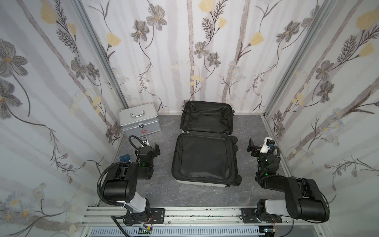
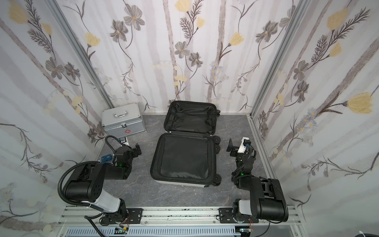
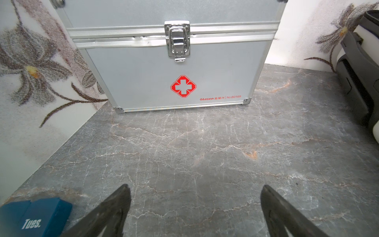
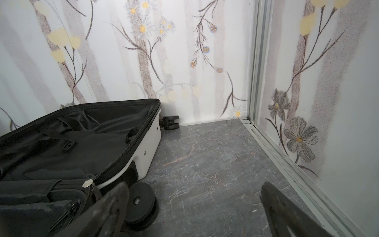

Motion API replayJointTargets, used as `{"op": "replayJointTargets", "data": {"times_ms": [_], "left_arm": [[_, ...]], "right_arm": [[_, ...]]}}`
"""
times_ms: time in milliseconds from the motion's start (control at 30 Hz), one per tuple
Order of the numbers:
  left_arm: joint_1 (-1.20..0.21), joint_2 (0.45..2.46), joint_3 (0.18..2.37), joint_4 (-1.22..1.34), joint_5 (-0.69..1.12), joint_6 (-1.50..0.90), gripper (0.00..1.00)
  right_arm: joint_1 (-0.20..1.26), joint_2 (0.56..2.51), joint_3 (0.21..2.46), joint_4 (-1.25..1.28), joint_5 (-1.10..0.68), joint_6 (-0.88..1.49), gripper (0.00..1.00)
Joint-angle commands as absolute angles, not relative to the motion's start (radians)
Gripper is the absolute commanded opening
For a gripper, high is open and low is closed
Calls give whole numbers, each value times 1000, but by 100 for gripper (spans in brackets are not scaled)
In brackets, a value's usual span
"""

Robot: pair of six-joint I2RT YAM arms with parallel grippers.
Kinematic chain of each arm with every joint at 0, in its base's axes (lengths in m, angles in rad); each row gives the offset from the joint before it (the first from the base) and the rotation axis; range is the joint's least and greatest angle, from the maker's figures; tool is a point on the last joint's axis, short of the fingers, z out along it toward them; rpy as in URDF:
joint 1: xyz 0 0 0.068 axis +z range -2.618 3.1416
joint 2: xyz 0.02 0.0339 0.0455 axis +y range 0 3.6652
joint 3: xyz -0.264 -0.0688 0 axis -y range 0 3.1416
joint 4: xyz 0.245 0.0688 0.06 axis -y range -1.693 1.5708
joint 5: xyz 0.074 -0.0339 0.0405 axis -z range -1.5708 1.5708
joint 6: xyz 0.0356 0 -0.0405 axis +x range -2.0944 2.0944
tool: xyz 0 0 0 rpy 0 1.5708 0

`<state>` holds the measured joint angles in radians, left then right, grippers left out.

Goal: Open the suitcase zippers
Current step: Reset both arms

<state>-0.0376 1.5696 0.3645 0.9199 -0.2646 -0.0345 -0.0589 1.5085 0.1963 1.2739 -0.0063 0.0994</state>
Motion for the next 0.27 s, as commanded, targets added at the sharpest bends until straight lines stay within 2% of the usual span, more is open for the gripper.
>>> {"op": "replayJointTargets", "data": {"times_ms": [0, 233], "left_arm": [[-37, 1567, 371, 949, -268, -53, 100], [-37, 1567, 371, 950, -267, -52, 100]], "right_arm": [[-58, 1511, 200, 1296, -19, 77, 100], [-58, 1513, 201, 1297, -21, 77, 100]]}}
